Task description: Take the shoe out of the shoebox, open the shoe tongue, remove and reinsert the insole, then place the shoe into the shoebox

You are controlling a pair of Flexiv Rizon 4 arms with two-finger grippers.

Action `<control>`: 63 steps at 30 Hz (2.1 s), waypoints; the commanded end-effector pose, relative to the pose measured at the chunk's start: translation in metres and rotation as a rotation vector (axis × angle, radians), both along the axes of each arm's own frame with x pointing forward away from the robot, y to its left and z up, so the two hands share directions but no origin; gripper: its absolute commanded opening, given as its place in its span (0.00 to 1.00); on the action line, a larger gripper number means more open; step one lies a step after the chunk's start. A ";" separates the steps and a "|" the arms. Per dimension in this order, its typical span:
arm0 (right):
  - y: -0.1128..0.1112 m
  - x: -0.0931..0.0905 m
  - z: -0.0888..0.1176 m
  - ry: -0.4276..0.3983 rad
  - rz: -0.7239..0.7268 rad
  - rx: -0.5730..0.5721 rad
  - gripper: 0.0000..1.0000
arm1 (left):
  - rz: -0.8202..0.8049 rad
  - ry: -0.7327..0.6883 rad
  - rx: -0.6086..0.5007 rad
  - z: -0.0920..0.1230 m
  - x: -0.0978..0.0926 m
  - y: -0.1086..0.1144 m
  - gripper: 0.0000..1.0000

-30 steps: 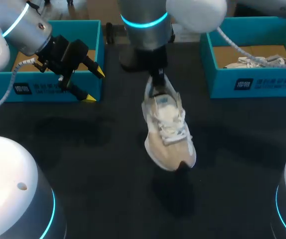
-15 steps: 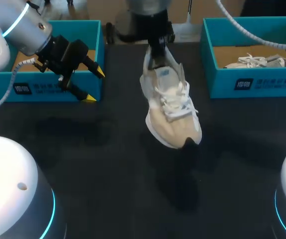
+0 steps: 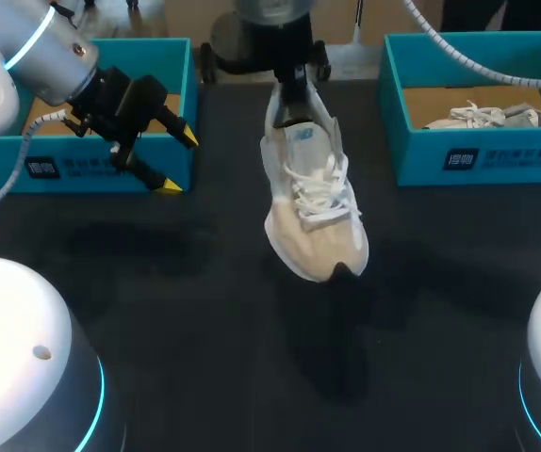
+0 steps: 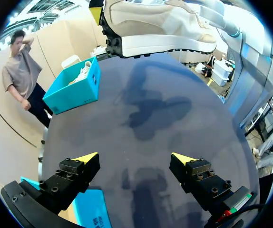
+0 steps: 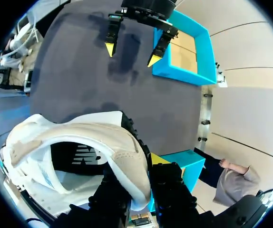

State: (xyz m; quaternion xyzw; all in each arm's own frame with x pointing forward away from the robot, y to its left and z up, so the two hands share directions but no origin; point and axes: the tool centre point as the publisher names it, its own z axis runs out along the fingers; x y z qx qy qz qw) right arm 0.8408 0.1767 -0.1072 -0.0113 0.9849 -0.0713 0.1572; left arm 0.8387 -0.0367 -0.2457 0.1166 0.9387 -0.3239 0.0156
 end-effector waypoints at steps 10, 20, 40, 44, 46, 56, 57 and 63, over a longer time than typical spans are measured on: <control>-0.054 0.030 0.012 -0.031 -0.037 -0.020 0.00 | 0.001 -0.002 0.004 0.001 -0.001 0.000 1.00; -0.124 0.082 0.013 -0.020 0.028 -0.001 0.00 | 0.001 -0.002 0.004 0.001 -0.001 0.000 1.00; -0.200 0.141 0.015 -0.024 0.015 0.011 0.00 | 0.001 -0.002 0.004 0.001 -0.001 0.000 1.00; -0.200 0.141 0.015 -0.024 0.015 0.011 0.00 | 0.001 -0.002 0.004 0.001 -0.001 0.000 1.00; -0.200 0.141 0.015 -0.024 0.015 0.011 0.00 | 0.001 -0.002 0.004 0.001 -0.001 0.000 1.00; -0.200 0.141 0.015 -0.024 0.015 0.011 0.00 | 0.001 -0.002 0.004 0.001 -0.001 0.000 1.00; -0.204 0.143 0.011 -0.005 0.012 0.005 0.00 | 0.001 -0.002 0.004 0.001 -0.001 0.000 1.00; -0.234 0.168 0.006 -0.001 -0.017 -0.020 0.00 | 0.001 -0.002 0.004 0.001 -0.001 0.000 1.00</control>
